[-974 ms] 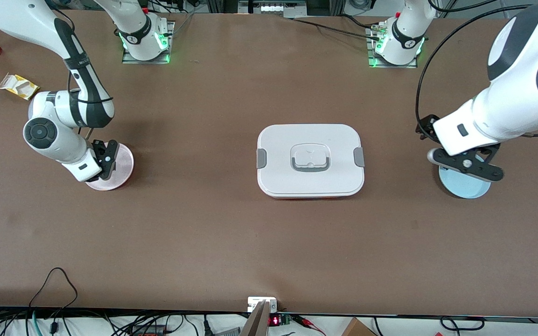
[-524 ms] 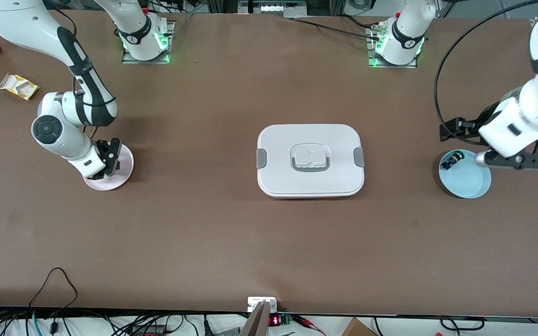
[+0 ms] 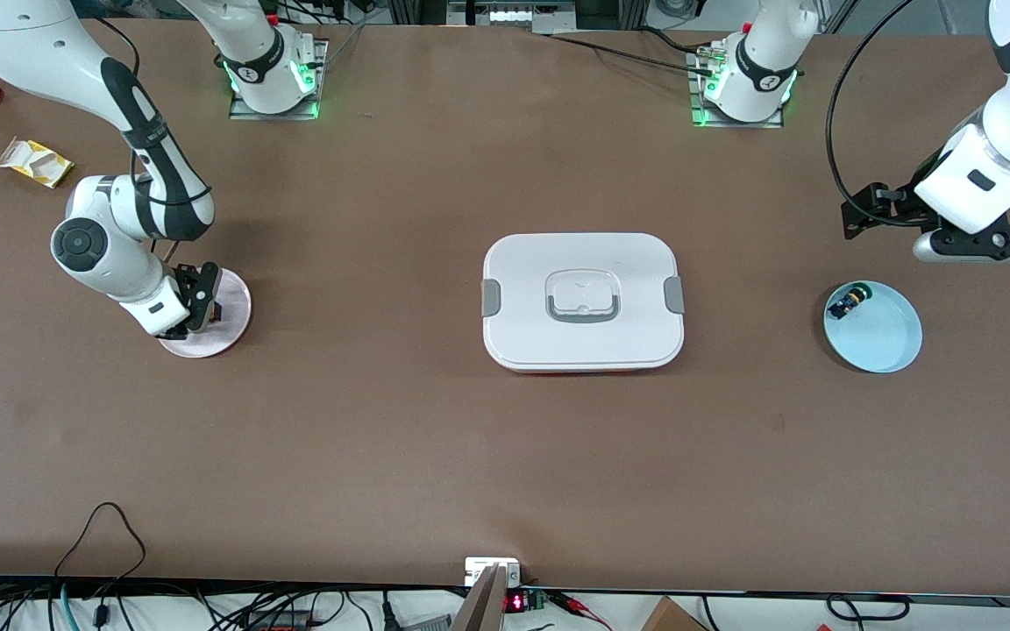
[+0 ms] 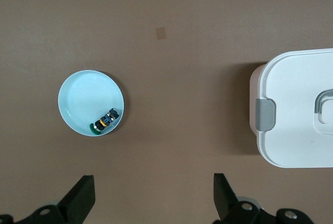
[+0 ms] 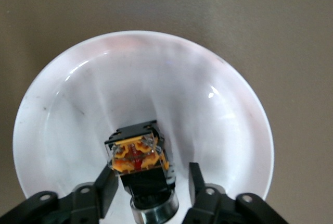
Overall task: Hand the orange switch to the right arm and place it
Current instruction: 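Lower the switch into the pink dish with the right gripper, then open the right gripper and lift it away from the dish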
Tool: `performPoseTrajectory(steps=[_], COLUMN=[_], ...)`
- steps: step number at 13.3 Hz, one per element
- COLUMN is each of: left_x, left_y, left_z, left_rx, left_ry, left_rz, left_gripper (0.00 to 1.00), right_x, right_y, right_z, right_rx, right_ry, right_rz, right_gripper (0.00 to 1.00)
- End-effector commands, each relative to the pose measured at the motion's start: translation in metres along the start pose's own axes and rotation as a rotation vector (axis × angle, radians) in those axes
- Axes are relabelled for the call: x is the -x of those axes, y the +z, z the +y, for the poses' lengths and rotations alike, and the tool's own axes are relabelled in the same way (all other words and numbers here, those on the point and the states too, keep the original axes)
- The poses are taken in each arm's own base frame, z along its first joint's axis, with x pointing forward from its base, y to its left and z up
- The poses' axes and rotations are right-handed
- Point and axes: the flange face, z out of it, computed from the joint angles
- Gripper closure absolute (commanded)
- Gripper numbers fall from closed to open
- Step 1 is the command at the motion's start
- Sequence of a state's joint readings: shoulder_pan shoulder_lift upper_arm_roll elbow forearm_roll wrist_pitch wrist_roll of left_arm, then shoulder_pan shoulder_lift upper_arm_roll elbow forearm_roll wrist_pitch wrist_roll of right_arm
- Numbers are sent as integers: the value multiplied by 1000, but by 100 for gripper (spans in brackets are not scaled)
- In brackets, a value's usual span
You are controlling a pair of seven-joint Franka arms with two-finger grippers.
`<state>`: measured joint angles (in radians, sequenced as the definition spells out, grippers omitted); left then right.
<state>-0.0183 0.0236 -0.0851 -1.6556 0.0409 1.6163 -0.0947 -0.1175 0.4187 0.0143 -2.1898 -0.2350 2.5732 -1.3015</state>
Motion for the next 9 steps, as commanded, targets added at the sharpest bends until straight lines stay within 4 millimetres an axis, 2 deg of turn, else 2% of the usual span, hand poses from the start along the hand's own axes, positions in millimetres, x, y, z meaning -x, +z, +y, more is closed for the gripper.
performPoseTrajectory(steps=[1, 3, 5, 7, 9], left_x=[2, 2, 2, 2, 2], left_y=[-2, -2, -3, -3, -3], left_z=[3, 0, 1, -1, 0], left_rx=[-20, -17, -3, 41, 43], left_ry=[-5, -9, -6, -17, -11], left_rz=[15, 14, 17, 8, 8], left_gripper=[0, 0, 0, 0, 0], right_x=[8, 3, 4, 3, -9], right_y=[-47, -80, -103, -116, -127], right_z=[11, 28, 38, 41, 36], right_rx=[-35, -81, -136, -184, -248], right_ry=[140, 216, 357, 552, 750], right_rz=[2, 37, 57, 31, -27], right_gripper=[0, 0, 0, 0, 0])
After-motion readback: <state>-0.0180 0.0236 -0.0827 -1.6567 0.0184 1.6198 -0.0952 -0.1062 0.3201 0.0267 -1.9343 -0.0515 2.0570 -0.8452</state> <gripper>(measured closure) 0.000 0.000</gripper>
